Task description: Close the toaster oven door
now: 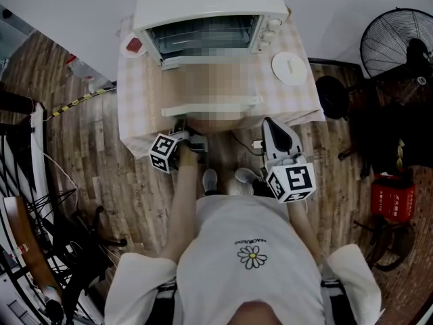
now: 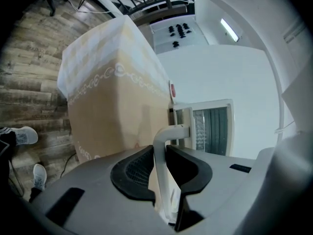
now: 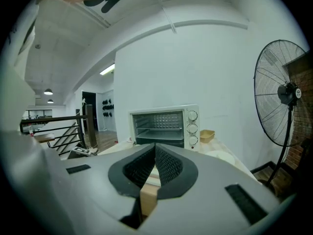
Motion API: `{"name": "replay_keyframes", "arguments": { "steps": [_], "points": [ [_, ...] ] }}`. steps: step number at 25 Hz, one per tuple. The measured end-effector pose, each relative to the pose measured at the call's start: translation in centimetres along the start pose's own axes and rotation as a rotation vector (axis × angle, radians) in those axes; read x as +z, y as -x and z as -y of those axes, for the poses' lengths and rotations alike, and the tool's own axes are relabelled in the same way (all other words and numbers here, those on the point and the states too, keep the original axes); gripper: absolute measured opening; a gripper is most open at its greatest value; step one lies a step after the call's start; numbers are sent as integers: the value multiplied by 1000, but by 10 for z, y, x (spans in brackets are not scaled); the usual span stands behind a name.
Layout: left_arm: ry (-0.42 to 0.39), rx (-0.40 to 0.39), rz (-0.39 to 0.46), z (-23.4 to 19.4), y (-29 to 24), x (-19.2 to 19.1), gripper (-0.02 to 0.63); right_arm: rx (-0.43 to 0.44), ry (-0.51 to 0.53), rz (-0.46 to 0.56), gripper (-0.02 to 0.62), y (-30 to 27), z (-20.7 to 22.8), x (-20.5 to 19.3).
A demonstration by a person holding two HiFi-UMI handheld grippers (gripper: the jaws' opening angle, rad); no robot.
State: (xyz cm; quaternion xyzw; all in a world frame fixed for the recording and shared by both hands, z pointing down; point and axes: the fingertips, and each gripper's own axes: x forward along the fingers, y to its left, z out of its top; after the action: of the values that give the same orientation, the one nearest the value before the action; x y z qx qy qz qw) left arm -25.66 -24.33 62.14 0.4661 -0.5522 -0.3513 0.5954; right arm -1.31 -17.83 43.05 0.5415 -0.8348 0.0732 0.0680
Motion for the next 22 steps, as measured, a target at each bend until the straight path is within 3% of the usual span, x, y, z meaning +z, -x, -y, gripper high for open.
{"name": "replay_keyframes", "arguments": {
  "steps": [10, 22],
  "points": [
    [-28, -25, 3, 10, 2, 1, 86, 78, -14, 13, 9, -5, -17, 8],
    [-107, -128, 0, 49, 7, 5, 89, 169, -74, 75, 9, -8, -40, 34]
  ]
}}
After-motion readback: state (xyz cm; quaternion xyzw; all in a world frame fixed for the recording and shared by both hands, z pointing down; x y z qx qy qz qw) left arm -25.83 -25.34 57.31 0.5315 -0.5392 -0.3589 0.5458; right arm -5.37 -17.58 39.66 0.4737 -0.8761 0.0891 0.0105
